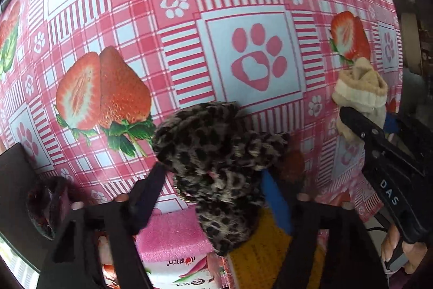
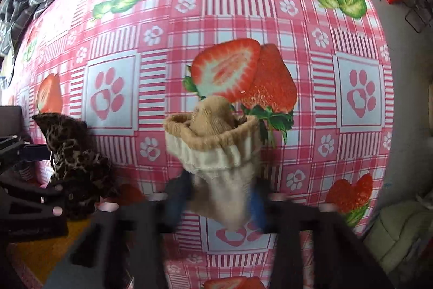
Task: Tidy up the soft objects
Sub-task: 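Grasp the leopard-print cloth with left tool while right tool grasps beige knit sock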
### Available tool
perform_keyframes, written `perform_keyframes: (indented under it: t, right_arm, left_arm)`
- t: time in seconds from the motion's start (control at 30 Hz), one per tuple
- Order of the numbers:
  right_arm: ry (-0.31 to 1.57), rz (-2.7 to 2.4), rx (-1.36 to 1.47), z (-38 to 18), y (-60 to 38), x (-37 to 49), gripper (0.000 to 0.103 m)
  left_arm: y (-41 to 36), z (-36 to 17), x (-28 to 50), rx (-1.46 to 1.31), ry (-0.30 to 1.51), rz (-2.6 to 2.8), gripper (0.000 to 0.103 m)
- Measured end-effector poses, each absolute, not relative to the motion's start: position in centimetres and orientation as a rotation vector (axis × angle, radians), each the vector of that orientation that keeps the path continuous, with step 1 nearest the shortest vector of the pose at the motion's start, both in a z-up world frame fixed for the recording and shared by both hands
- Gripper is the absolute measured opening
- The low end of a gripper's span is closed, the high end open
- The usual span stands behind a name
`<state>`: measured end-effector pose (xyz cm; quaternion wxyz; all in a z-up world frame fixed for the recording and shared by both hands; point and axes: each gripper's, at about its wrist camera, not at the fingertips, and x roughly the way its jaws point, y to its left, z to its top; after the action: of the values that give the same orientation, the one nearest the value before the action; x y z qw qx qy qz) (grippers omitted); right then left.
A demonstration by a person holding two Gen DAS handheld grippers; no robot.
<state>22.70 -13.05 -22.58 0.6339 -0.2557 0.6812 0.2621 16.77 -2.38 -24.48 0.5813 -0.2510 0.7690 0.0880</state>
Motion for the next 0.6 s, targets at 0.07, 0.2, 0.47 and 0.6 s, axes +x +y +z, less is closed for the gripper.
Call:
perform_keyframes:
  t: [0.07,0.2,0.47,0.6]
  right_arm:
    - [1.559,0.605,-0.557,-20.7,-13.5,23.2,0.024]
    - [1.563,0.616,-0.485,-18.6,-13.9,23.4,0.024]
    - [1.561,0.607,-0.391,-14.0,-16.0,24.3,0.024]
    - [1.561,0.609,-0.369,-12.1,-17.2,24.1,0.024]
  left_arm:
    - [-2.8,-24.0,17.2,-0.589,1.78,0.201,0.044]
    - [-2.8,-22.0,17.7,-0.588,1.71,0.237,0.038]
    - [-2.2,-15.9,17.2,-0.467,1.567,0.358,0.038]
    - [-1.9,-13.3,16.1,-0.474,1.522,0.397,0.038]
